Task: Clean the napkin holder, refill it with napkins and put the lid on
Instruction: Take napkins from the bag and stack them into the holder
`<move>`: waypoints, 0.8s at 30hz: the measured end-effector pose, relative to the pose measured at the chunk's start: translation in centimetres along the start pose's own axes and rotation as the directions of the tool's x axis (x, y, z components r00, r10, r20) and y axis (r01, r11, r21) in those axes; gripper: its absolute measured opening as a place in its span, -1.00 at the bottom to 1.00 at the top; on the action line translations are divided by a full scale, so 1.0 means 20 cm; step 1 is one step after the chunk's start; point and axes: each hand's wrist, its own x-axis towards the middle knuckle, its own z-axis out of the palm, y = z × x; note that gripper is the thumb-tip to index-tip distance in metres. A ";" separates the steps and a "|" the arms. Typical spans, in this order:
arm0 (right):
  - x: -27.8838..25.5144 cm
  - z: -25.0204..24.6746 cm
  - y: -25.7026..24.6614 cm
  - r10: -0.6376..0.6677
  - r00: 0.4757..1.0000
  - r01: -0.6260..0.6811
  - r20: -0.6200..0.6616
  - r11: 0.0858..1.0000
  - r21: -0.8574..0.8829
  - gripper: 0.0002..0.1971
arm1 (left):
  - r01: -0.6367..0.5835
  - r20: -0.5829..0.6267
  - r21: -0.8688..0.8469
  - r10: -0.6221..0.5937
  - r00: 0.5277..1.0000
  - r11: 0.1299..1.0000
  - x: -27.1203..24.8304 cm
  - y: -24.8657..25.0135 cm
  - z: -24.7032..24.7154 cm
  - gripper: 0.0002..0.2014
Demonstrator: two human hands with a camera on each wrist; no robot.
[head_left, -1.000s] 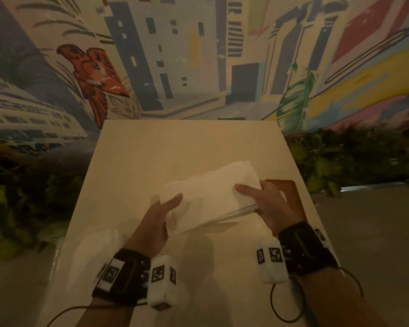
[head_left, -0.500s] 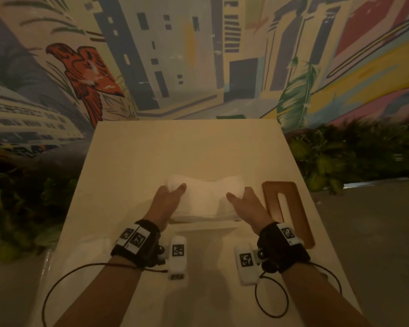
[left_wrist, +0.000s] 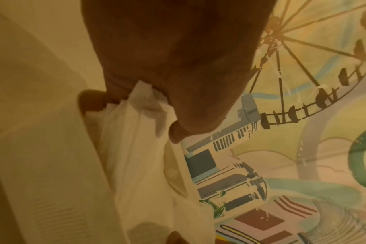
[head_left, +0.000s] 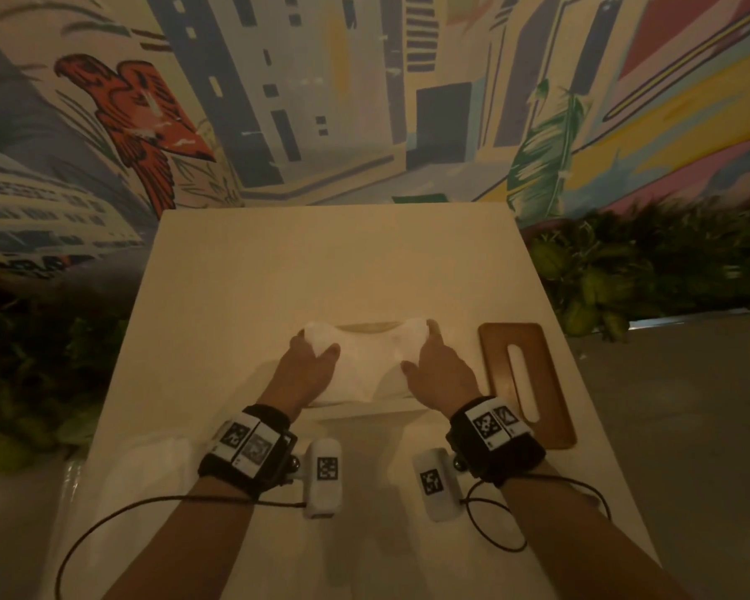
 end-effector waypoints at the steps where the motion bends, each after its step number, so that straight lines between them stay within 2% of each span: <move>1: -0.01 0.00 0.00 -0.005 1.000 0.005 -0.006 1.000 -0.026 -0.16 | -0.011 -0.005 0.021 0.012 1.000 1.000 -0.01 0.00 -0.01 -0.33; 3: -0.03 -0.01 0.02 -0.032 0.999 0.030 -0.016 0.992 -0.119 -0.19 | -0.058 -0.032 0.088 0.061 0.998 0.994 -0.04 0.00 -0.06 -0.35; 5: -0.06 -0.04 0.03 -0.067 0.997 0.057 -0.042 0.975 -0.215 -0.32 | -0.129 -0.094 0.200 0.150 0.984 0.971 -0.08 0.00 -0.12 -0.40; 8: -0.08 -0.10 0.06 -0.174 0.978 0.134 -0.113 0.946 -0.296 -0.52 | -0.298 -0.168 0.382 0.383 0.908 0.875 -0.12 -0.04 -0.20 -0.59; 10: -0.06 -0.12 0.08 -0.282 0.952 0.234 -0.121 0.921 -0.311 -0.59 | -0.375 -0.126 0.477 0.484 0.866 0.795 -0.11 -0.08 -0.21 -0.70; 13: 0.02 -0.11 0.07 -0.396 0.918 0.384 0.005 0.886 -0.260 -0.60 | -0.375 -0.027 0.593 0.482 0.876 0.713 -0.08 -0.08 -0.16 -0.69; 15: 0.07 -0.09 0.05 -0.402 0.908 0.419 0.118 0.868 -0.266 -0.54 | -0.348 0.046 0.683 0.438 0.898 0.642 -0.04 -0.07 -0.12 -0.63; 18: 0.13 -0.05 0.03 -0.354 0.903 0.421 0.243 0.839 -0.345 -0.47 | -0.329 0.170 0.854 0.382 0.908 0.403 0.02 -0.04 -0.07 -0.62; 20: 0.14 -0.02 0.02 -0.334 0.903 0.421 0.269 0.815 -0.399 -0.52 | -0.284 0.179 0.922 0.364 0.914 0.262 0.04 -0.03 -0.03 -0.65; 24: 0.15 0.01 0.01 -0.303 0.910 0.399 0.284 0.825 -0.399 -0.58 | -0.227 0.185 0.970 0.341 0.922 0.086 0.05 0.00 0.05 -0.65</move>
